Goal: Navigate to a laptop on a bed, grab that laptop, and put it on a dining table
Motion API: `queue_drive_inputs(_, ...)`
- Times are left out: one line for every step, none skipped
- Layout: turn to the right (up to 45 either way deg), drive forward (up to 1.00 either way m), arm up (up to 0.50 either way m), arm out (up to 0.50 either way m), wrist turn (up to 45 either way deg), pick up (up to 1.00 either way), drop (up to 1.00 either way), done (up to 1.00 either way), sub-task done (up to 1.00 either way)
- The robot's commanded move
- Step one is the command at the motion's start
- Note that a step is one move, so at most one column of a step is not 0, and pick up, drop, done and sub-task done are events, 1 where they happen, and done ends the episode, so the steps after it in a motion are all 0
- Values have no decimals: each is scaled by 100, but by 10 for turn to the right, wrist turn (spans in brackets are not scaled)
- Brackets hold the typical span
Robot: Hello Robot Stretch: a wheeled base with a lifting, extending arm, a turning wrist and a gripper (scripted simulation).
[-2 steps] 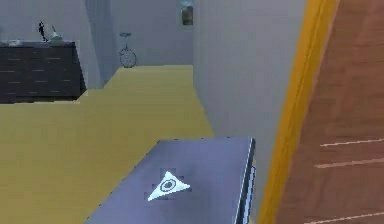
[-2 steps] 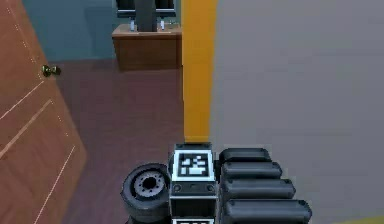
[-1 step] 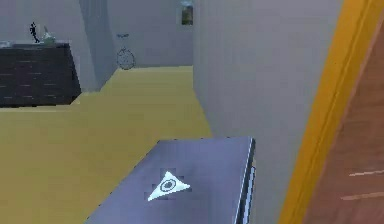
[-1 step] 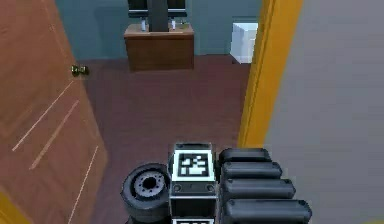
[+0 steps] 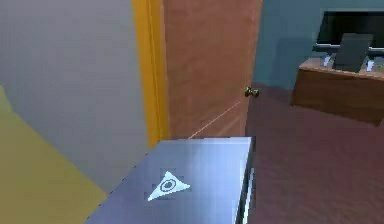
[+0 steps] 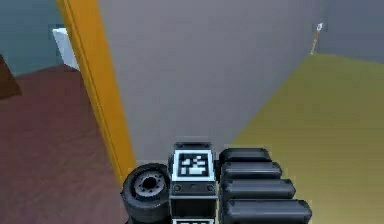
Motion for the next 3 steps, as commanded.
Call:
queue_drive_inputs(330, 0, 0, 0, 0, 0, 0, 0, 0)
queue_drive_inputs(0, 100, 0, 0, 0, 0, 0, 0, 0)
queue_drive_inputs(0, 60, 0, 0, 0, 0, 0, 0, 0)
